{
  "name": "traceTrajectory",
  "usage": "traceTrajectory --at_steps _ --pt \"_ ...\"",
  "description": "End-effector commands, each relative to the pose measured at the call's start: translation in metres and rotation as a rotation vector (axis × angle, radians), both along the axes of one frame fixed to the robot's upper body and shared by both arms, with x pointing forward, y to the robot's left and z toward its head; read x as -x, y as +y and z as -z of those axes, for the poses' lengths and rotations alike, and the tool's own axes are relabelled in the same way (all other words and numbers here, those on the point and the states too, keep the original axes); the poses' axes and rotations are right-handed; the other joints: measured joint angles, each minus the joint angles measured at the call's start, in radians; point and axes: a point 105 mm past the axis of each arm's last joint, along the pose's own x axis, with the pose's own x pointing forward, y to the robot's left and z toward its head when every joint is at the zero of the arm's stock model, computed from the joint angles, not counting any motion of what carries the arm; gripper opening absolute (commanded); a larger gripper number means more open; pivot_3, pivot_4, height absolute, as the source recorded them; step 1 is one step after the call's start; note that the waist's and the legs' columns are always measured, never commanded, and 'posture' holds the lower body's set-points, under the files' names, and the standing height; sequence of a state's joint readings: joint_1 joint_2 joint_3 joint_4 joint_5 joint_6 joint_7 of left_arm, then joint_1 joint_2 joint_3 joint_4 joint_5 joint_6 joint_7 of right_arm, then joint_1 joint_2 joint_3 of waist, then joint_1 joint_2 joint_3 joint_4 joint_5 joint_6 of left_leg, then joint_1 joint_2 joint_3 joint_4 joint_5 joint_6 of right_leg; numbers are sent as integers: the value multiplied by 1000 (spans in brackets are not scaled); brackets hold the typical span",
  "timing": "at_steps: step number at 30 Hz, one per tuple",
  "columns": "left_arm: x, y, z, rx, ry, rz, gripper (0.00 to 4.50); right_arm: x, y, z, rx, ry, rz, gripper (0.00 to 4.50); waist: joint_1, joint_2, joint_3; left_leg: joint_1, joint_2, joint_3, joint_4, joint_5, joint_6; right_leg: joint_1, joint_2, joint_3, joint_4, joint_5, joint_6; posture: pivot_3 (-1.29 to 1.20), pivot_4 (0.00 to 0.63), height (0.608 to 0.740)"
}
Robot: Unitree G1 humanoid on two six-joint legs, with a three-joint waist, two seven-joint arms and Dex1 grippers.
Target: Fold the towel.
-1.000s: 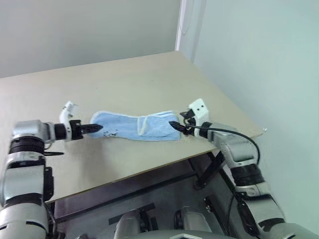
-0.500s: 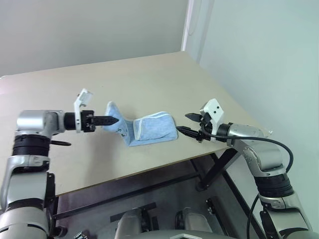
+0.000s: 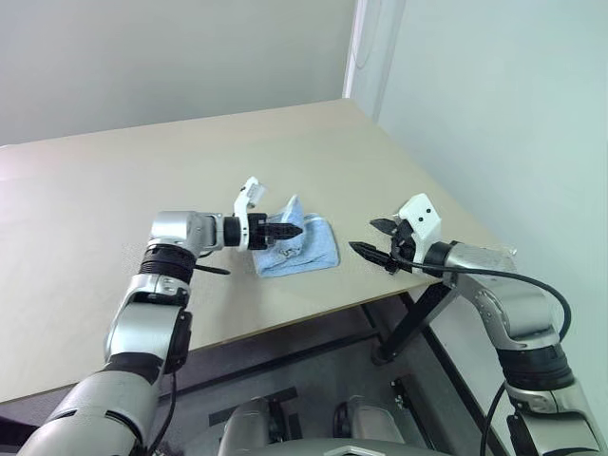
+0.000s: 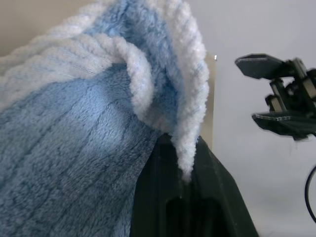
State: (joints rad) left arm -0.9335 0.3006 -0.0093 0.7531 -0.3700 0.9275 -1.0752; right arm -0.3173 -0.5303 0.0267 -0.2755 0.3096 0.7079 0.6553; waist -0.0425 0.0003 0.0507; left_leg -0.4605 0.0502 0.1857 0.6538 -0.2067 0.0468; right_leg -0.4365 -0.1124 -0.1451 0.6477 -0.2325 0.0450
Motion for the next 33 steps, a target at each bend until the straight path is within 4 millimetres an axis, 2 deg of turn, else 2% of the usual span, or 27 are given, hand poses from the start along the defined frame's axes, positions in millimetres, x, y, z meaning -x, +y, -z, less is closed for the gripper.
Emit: traceTrajectory --at_steps 1,8,10,14,16,19,20,21,24,28,33 --pt "-9 -13 -11 -5 -50 -4 1359 3 0 -16 -12 -64 18 3486 0 0 0 0 0 0 0 0 0 0 0 0 0 0 0 0 0 735" --pt "-14 -28 -5 -49 -61 25 3821 7 -6 -12 -2 -48 51 3486 0 -1 0 1 0 -1 0 0 0 1 0 -1 0 0 1 0 0 735" --pt "-14 -28 -11 -7 -63 31 4483 8 -8 -12 1 -48 57 3486 0 -1 1 1 0 -1 0 0 1 1 0 -1 0 0 0 0 0 735" --pt "-9 -25 -49 187 -114 86 4483 6 -10 -17 -41 -56 67 3486 -1 -1 1 1 0 -1 0 0 1 1 0 -1 -1 0 0 0 0 735" --pt "-7 -18 -61 210 -166 102 4483 3 -7 -32 -136 -79 63 3486 -2 -1 1 1 0 -1 0 0 1 1 1 -1 -1 0 1 0 0 735" --pt "-11 4 -79 211 -295 40 4483 -3 5 -58 -310 -87 20 3486 -6 -1 1 2 0 -1 0 0 1 1 1 0 0 1 1 0 0 735" --pt "-14 14 -76 153 -352 5 4483 -5 12 -62 -339 -80 0 3486 -6 -1 1 3 0 -2 0 0 1 1 2 0 0 1 0 0 0 735" --pt "-18 27 -63 17 -444 -33 4483 -11 21 -62 -351 -70 -13 3486 -7 -1 1 5 0 -3 0 0 1 3 2 0 0 1 0 0 0 735" --pt "-18 48 -37 -225 -595 -45 4483 -25 39 -59 -351 -48 -33 3486 -8 0 1 19 0 -2 -5 -1 1 13 4 1 -3 0 0 0 0 735" --pt "-11 59 -22 -309 -669 -24 4483 -48 64 -40 -313 -8 -48 3486 1 -1 1 17 1 -1 -6 -1 0 6 4 1 -3 0 -1 0 0 735" --pt "-9 49 -8 -292 -657 -39 4483 -75 81 -9 -240 58 -8 3486 5 -1 1 13 -2 3 -6 -1 1 3 -1 1 -3 2 -1 0 0 735"
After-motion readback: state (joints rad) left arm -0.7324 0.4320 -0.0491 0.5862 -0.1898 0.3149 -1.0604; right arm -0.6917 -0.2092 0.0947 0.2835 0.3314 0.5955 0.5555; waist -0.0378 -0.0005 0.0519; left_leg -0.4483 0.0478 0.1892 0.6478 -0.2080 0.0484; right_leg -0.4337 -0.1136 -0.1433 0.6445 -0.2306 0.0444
